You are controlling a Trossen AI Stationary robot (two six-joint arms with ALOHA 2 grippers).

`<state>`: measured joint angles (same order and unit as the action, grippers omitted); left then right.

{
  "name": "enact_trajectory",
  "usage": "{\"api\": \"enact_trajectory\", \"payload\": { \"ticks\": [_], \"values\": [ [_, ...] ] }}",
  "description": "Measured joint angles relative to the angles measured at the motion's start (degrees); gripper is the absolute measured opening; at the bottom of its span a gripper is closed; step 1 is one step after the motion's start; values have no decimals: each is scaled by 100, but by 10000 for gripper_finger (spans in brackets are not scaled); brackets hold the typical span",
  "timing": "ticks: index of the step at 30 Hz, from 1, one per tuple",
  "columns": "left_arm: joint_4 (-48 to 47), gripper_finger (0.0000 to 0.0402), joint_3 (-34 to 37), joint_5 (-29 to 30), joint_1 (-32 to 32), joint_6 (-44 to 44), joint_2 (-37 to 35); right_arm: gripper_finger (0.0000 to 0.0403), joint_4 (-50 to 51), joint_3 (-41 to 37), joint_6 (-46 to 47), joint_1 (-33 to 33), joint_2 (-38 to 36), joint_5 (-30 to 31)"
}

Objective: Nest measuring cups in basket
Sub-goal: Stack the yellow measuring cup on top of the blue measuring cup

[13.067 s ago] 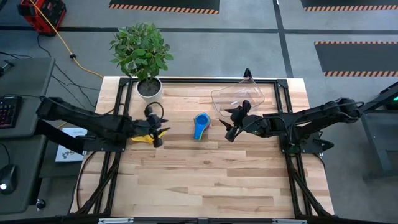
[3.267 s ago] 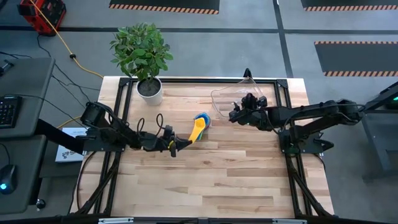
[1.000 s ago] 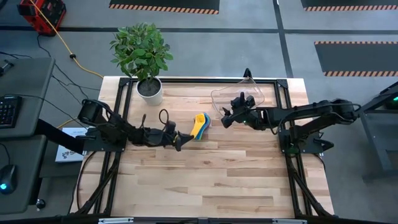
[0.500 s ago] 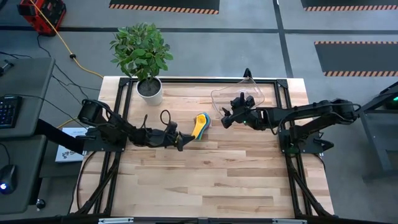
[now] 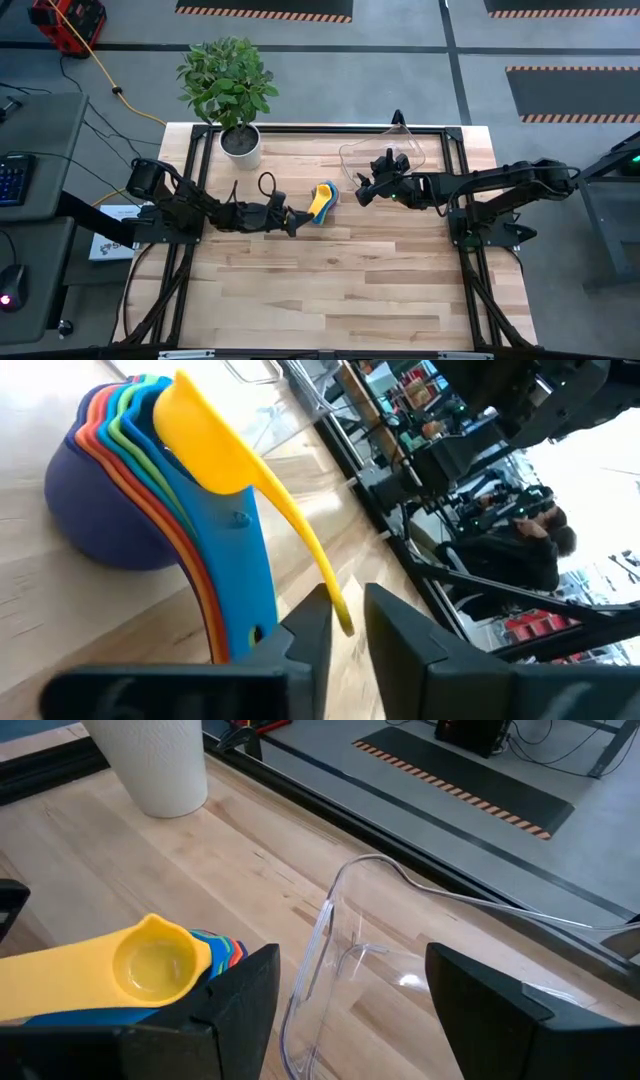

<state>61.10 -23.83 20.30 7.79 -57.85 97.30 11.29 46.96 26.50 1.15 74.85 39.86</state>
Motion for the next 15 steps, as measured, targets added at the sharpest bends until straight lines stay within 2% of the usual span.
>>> {"api": "enact_trajectory", "payload": {
  "ticks": [5,11,15],
  "values": [
    [-4,95,0,-81,20,-2,0,243,0,0,0,0,0,-1],
    [-7,140,98,-744,-80,247,0,243,0,0,0,0,-2,-5],
    [-17,156,351,-1010,-242,166,0,243,1,0,0,0,-2,-110]
  ]
}}
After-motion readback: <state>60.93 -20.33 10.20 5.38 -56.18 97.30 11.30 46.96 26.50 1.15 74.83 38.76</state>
